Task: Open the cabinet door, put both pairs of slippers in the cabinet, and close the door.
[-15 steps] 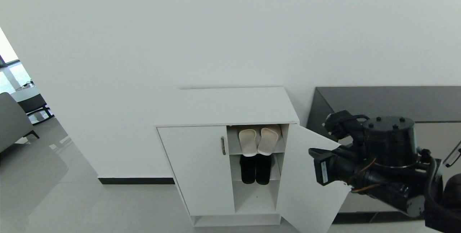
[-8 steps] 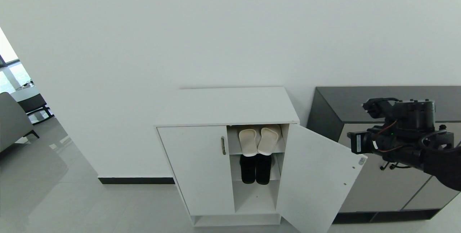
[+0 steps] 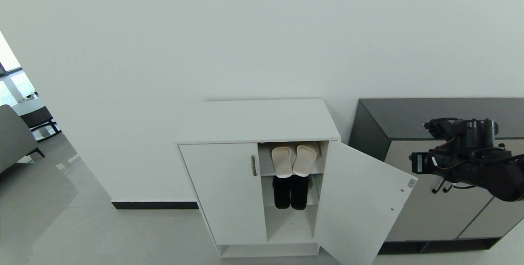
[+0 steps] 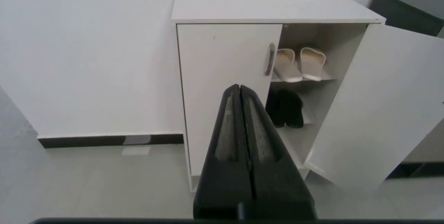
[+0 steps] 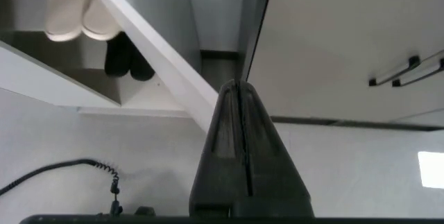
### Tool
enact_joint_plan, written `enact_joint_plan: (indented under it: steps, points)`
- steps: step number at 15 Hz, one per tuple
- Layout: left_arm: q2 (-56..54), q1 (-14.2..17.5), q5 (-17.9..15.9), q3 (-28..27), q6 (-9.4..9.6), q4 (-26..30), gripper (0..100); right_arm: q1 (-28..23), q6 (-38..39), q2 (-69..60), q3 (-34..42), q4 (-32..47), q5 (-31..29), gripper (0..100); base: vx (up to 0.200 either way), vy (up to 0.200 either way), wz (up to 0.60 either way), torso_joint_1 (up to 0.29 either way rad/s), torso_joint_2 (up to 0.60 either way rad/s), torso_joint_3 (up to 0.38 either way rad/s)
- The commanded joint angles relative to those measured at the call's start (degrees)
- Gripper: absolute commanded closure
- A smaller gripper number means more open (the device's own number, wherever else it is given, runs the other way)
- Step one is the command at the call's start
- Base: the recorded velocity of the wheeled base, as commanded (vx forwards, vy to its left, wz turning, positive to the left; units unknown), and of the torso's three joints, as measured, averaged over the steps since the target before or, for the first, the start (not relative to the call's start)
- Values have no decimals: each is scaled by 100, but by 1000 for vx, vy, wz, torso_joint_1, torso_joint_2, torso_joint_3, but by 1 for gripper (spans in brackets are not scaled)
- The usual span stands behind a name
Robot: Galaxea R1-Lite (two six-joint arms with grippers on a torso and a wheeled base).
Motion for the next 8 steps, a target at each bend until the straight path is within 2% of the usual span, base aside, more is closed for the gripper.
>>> enact_joint_plan:
  steps: [1, 8]
  points:
    - [7, 0, 1, 0, -2, 0, 100, -123, -2, 360, -84, -11, 50, 100, 0, 0, 0, 0, 0, 0]
    - [7, 0, 1, 0, -2, 0, 100, -175, -2, 826, -242, -11, 77, 100, 0, 0, 0, 0, 0, 0]
